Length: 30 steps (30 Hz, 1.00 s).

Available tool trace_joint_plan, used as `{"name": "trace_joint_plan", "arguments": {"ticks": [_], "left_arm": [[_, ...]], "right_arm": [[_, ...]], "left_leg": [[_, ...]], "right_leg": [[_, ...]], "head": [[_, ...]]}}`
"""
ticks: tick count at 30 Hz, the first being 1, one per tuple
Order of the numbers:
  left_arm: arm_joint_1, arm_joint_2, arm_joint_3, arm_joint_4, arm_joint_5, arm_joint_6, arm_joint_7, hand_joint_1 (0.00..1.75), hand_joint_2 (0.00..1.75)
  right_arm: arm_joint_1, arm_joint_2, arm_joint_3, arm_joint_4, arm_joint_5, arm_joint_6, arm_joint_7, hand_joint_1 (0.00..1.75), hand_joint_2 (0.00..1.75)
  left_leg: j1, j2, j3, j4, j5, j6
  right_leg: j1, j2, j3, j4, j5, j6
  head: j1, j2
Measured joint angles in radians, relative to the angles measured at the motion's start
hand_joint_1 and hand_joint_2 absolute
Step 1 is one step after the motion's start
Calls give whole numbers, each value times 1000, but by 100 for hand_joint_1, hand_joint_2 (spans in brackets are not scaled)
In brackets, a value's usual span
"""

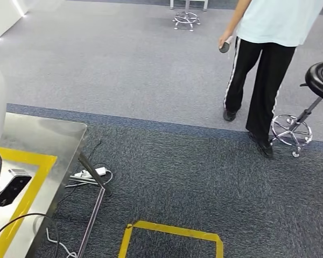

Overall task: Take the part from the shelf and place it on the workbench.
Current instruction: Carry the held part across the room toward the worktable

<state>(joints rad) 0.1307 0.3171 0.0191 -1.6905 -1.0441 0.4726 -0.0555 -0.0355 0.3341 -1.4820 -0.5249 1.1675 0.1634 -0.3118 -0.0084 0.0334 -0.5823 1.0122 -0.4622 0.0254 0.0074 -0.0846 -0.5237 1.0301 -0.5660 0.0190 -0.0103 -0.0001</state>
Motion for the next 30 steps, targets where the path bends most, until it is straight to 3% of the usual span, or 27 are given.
{"name": "trace_joint_plan", "arguments": {"ticks": [2, 4, 5, 6, 7, 9, 11, 13, 14, 17, 19, 20, 21, 22, 24, 26, 28, 29, 30], "left_arm": [[-6, -4, -2, 1, 0, -4, 0, 143, 175], [-9, -10, -3, 1, -2, -13, 1, 143, 175], [-9, -12, -4, 2, -3, -17, 1, 143, 175], [-10, -14, -6, 2, -4, -20, 2, 143, 175], [-11, -16, -7, 2, -6, -21, 3, 143, 175], [-14, -18, -9, 3, -8, -23, 6, 143, 175], [-16, -19, -10, 3, -9, -24, 8, 143, 175], [-13, -18, -10, 3, -8, -23, 8, 143, 175], [-10, -17, -9, 3, -8, -23, 8, 143, 175], [-13, -15, -7, 3, -8, -24, 8, 143, 175], [-14, -16, -8, 3, -11, -30, 8, 143, 175], [-13, -16, -8, 3, -13, -33, 9, 143, 175], [-12, -17, -9, 3, -15, -35, 9, 143, 175], [-12, -16, -9, 3, -16, -37, 10, 143, 175], [-14, -16, -9, 3, -18, -37, 10, 143, 175], [-16, -16, -10, 3, -20, -38, 11, 143, 175], [-15, -16, -10, 3, -22, -42, 13, 143, 175], [-13, -15, -10, 3, -24, -45, 13, 143, 175], [-14, -15, -10, 2, -26, -47, 14, 143, 175]], "right_arm": [[1, 0, 0, -3, -1, 0, 3, 0, 0], [5, 0, 0, -6, -1, -1, 8, 0, 0], [6, 0, 0, -8, -1, -2, 9, 0, 0], [6, 0, 0, -9, -1, -2, 9, 0, 0], [4, 0, 0, -11, -1, -3, 10, 0, 0], [2, 0, -1, -13, 0, -4, 13, 0, 0], [4, 0, -1, -14, 0, -5, 16, 0, 0], [4, 0, 0, -14, 2, -6, 17, 0, 0], [3, 0, 0, -15, 3, -7, 17, 0, 0], [2, 1, 0, -14, 4, -10, 16, 0, 0], [3, 0, 0, -14, 4, -18, 15, 0, 0], [3, -1, 0, -14, 4, -22, 15, 0, 0], [2, -1, 0, -13, 4, -25, 15, 0, 0], [1, -1, 0, -11, 4, -27, 14, 0, 0], [0, -1, 0, -7, 4, -28, 13, 0, 0], [0, -2, 0, -3, 5, -33, 13, 0, 0], [-2, -3, 0, 2, 5, -40, 11, 0, 0], [-5, -4, 0, 5, 6, -43, 9, 0, 0], [-7, -4, 0, 9, 6, -44, 8, 0, 0]], "left_leg": [[3, -22, 1, -3, 2, 8], [3, -47, 0, -2, 1, 11], [4, -60, 1, -1, 1, 11], [4, -74, 2, -1, 1, 11], [5, -87, 3, 0, 0, 9], [5, -112, 3, 4, -3, 3], [7, -136, -3, 8, -3, -8], [10, -157, -8, 11, 0, -20], [10, -150, -13, 22, -5, -25], [7, -73, -72, 150, -74, -38], [12, -49, -124, 259, -123, -43], [15, -44, -135, 280, -124, -45], [17, -40, -129, 269, -109, -46], [18, -32, -104, 220, -76, -45], [12, 11, -37, 87, -22, -40], [2, 42, -2, 16, -8, -29], [-2, 24, -3, 10, -10, -17], [0, 13, -2, 6, -8, -12], [2, 2, 0, 3, -6, -6]], "right_leg": [[-3, 62, -58, 115, -54, 6], [-4, 81, -131, 240, -91, 7], [-4, 83, -149, 259, -83, 7], [-5, 85, -148, 237, -55, 7], [-6, 92, -128, 181, -14, 6], [-14, 142, -72, 48, 49, 5], [-18, 175, -39, -13, 63, 2], [-17, 157, -32, -20, 64, -6], [-17, 144, -28, -24, 65, -11], [-16, 102, -18, -32, 64, -28], [-13, 73, -16, -32, 60, -32], [-12, 59, -15, -32, 57, -32], [-11, 46, -14, -32, 55, -32], [-10, 33, -11, -32, 52, -30], [-7, 10, -2, -31, 45, -24], [-2, -12, 3, -30, 37, -14], [0, -35, 9, -32, 31, -5], [-1, -29, 10, -30, 26, 0], [-3, -9, 3, -14, 14, 6]], "head": [[5, 0], [7, 0], [7, 0], [7, 0], [8, 0], [7, 0], [6, 0], [6, 0], [6, 0], [-2, 0], [-4, 0], [-4, 0], [-4, 0], [-4, 0], [-4, 0], [-4, 0], [-4, 0], [-3, 0], [-2, 0]]}}
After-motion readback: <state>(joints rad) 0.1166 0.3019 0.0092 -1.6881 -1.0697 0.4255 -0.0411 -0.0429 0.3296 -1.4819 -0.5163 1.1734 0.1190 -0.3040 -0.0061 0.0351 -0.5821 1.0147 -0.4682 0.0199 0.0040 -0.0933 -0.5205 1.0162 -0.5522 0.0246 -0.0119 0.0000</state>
